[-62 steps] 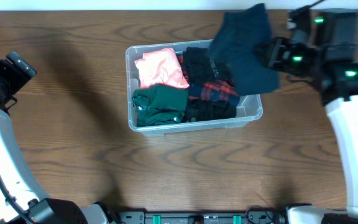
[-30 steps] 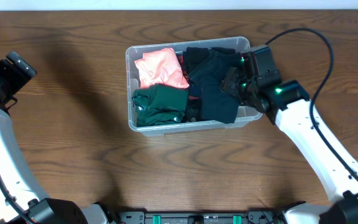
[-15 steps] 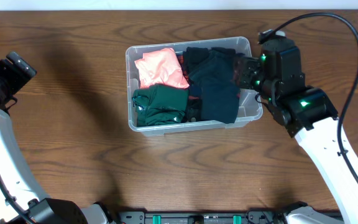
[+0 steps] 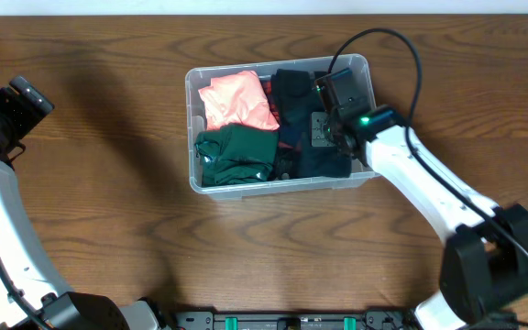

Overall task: Pack container
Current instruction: 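Press the navy garment down into the bin with the right gripper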

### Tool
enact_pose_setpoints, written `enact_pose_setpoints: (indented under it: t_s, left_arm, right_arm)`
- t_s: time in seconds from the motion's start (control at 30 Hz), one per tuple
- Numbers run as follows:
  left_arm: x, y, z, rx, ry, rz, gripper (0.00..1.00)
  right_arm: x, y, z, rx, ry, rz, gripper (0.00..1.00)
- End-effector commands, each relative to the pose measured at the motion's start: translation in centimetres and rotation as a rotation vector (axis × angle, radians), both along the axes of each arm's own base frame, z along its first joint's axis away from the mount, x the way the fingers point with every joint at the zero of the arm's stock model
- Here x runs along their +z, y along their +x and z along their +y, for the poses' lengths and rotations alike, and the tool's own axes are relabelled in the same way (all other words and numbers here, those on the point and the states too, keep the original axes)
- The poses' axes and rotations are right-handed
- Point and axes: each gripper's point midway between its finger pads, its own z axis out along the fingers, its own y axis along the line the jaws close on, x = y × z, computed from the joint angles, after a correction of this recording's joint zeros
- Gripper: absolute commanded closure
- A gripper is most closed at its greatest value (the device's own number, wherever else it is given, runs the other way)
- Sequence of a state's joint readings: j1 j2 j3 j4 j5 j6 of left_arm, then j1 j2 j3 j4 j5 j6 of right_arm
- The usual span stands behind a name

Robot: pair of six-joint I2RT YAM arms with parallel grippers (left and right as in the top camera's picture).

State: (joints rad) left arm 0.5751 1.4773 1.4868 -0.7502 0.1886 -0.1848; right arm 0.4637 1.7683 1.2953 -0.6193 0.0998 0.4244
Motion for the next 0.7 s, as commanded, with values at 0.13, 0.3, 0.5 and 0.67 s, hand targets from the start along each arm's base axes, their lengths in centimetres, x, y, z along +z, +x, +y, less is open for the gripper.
enact_pose_setpoints:
  t_s: [0.13,0.3,0.5,0.67]
  left_arm:
    - [-0.1,0.2,0.0,-0.010,-0.001,0.000,0.02]
    - [-0.1,0.2,0.0,-0.010,-0.001,0.000,0.02]
    - [-0.1,0.2,0.0,-0.010,-0.001,0.000,0.02]
    - [-0.1,0.2,0.0,-0.010,-0.001,-0.001,0.02]
  right_arm:
    - [-8.7,-1.6,0.2,0.033,-0.082,0.203,0.99]
    - [-8.1,-1.5,0.3,0.035,-0.071,0.192,0.99]
    - [-1.7,-0.7,1.1,0.045,0.010,0.064,0.95]
    - [6.1,-1.2,0.7,0.045,0.081,-0.093,0.47]
